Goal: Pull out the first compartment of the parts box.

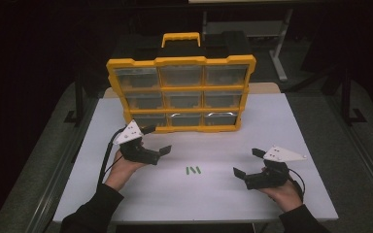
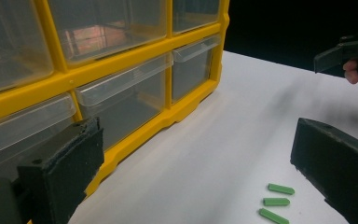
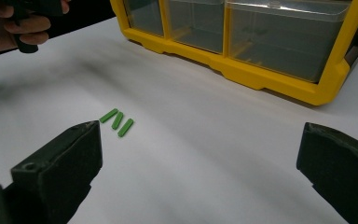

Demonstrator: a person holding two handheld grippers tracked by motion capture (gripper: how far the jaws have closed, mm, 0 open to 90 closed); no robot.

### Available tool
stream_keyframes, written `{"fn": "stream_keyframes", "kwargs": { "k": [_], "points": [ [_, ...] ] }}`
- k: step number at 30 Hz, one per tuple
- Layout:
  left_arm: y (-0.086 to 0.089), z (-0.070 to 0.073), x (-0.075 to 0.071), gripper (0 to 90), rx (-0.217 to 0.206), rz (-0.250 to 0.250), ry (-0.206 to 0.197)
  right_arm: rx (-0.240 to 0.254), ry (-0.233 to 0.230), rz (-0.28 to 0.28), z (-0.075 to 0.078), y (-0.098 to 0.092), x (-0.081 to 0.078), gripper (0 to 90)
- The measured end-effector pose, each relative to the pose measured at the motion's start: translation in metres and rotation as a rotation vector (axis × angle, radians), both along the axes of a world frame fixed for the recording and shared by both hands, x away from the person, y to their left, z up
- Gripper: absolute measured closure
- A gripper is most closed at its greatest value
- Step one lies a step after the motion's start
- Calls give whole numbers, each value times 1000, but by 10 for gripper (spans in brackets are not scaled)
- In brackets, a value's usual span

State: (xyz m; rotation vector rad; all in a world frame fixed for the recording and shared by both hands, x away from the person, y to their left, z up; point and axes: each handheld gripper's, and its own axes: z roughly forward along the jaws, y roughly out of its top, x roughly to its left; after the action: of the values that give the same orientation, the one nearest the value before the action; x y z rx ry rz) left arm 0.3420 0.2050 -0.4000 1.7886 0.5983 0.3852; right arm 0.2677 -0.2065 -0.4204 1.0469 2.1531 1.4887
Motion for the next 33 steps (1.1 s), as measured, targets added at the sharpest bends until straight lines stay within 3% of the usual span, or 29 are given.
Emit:
{"fn": "stream_keyframes", "kwargs": {
  "k": [8, 15, 27, 29, 33],
  "points": [
    [-6, -2, 7, 28, -10, -13, -8, -2, 3, 0, -1, 0, 0, 0],
    [-9, -5, 12, 16, -13, 8, -4, 3, 3, 0, -1, 0, 1, 0],
    [-21, -4, 21, 17, -9, -2, -44, 0, -2, 4, 0, 1, 1, 0],
    [-23, -4, 22, 18, -34, 2, -47, 1, 2, 3, -1, 2, 1, 0],
    [-24, -6, 24, 17, -30, 4, -53, 1, -2, 4, 0, 1, 1, 0]
  ]
}}
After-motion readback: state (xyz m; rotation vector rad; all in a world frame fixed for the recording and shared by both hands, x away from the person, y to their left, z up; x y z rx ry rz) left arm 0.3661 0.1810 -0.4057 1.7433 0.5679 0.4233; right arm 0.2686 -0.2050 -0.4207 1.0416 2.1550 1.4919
